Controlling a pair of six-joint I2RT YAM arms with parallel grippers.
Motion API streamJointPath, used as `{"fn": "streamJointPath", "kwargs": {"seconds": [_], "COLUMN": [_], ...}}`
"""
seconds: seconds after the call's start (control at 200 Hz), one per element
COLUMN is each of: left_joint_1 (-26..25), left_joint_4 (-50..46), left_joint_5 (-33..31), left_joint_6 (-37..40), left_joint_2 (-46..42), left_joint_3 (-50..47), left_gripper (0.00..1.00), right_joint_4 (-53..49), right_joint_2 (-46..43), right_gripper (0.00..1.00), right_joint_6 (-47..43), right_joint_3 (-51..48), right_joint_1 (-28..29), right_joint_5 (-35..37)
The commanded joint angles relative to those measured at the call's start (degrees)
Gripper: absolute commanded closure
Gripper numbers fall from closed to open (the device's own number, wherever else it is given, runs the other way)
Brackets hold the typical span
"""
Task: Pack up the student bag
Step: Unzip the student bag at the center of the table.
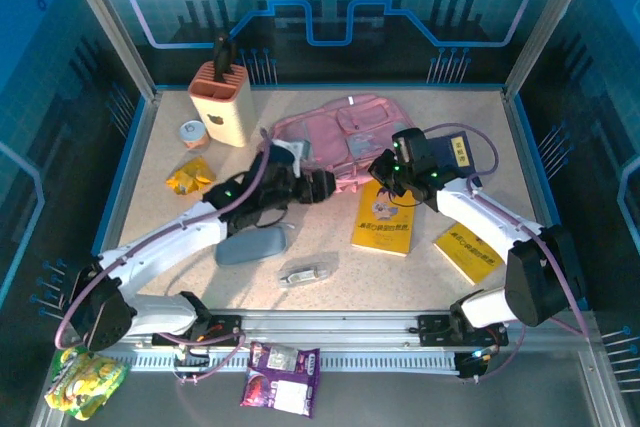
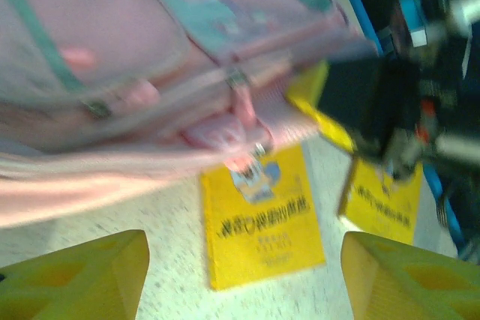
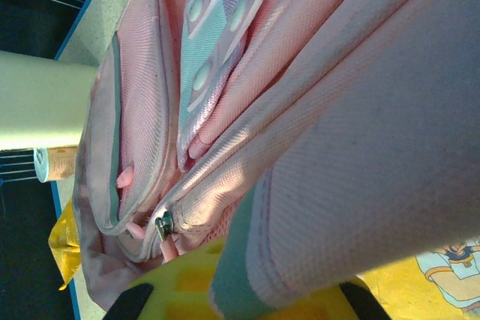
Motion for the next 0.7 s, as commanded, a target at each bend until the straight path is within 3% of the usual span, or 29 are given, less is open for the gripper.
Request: {"fn": "streamJointPath", "kwargs": {"seconds": [0.0, 0.145, 0.5, 0.695], "left_joint_1": [-3.99, -9.5, -9.66, -9.57], "left_joint_4": [6.37, 13.63, 30.62, 33.09], "left_joint_5": [-1.64, -9.7, -19.27, -22.47], "left_joint_6": [3.34, 10.32, 12.97, 14.67], "left_joint_2": [2.5, 9.01, 21.72, 26.36], "left_joint_3": [-3.17, -3.69, -4.4, -1.75], "left_gripper": [0.32, 0.35, 0.47, 0.51], "right_joint_4": [2.77, 3.19, 3.07, 2.72], "right_joint_2": [-1.93, -0.96, -1.32, -1.31], "right_gripper": [1.0, 1.0, 1.0, 1.0], "right_joint_6": [0.9, 0.88, 0.08, -0.15], "right_joint_3": [0.89, 1.25, 0.97, 0.65], "right_joint_1": [1.21, 1.31, 1.57, 1.92], "right_joint_5": [-1.78, -3.02, -3.28, -3.14]}}
